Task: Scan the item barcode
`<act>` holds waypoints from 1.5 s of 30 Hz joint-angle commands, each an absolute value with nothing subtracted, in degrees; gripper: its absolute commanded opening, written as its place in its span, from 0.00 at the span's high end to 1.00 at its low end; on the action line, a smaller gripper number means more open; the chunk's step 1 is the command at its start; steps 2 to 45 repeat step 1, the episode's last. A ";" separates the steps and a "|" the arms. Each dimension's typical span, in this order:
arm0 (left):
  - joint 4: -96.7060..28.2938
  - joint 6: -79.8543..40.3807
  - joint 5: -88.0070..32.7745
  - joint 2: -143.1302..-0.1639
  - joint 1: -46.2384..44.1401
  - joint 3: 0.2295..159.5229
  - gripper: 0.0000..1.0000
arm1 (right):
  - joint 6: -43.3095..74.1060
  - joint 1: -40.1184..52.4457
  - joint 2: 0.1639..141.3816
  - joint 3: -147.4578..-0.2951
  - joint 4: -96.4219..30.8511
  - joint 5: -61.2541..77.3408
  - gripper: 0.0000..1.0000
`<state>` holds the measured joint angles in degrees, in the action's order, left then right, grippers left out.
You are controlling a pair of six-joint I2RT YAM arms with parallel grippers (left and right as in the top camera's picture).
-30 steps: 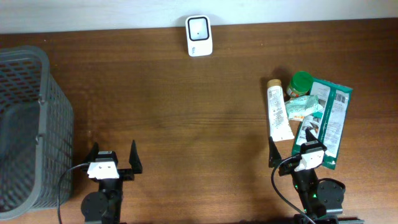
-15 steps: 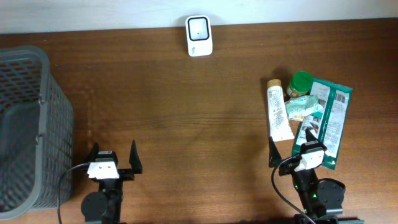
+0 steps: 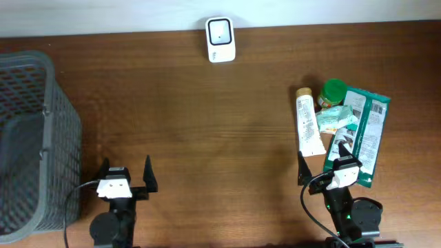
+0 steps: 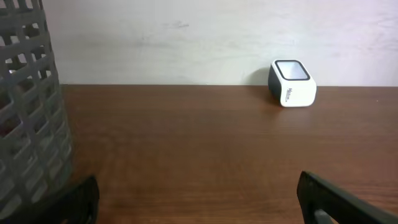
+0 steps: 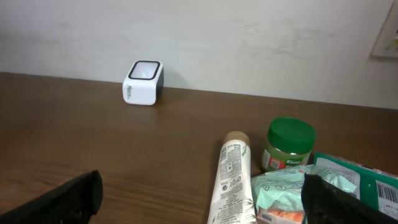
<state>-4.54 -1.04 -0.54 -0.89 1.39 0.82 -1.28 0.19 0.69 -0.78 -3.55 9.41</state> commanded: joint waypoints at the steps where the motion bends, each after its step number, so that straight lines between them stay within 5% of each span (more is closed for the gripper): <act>1: -4.75 -0.36 0.25 -0.34 1.67 0.49 0.01 | -1.08 -0.03 0.21 -0.32 -3.60 10.33 0.02; 45: -4.75 -0.36 0.25 -0.34 1.67 0.49 0.01 | -1.08 -0.03 0.21 -0.32 -3.60 10.33 0.02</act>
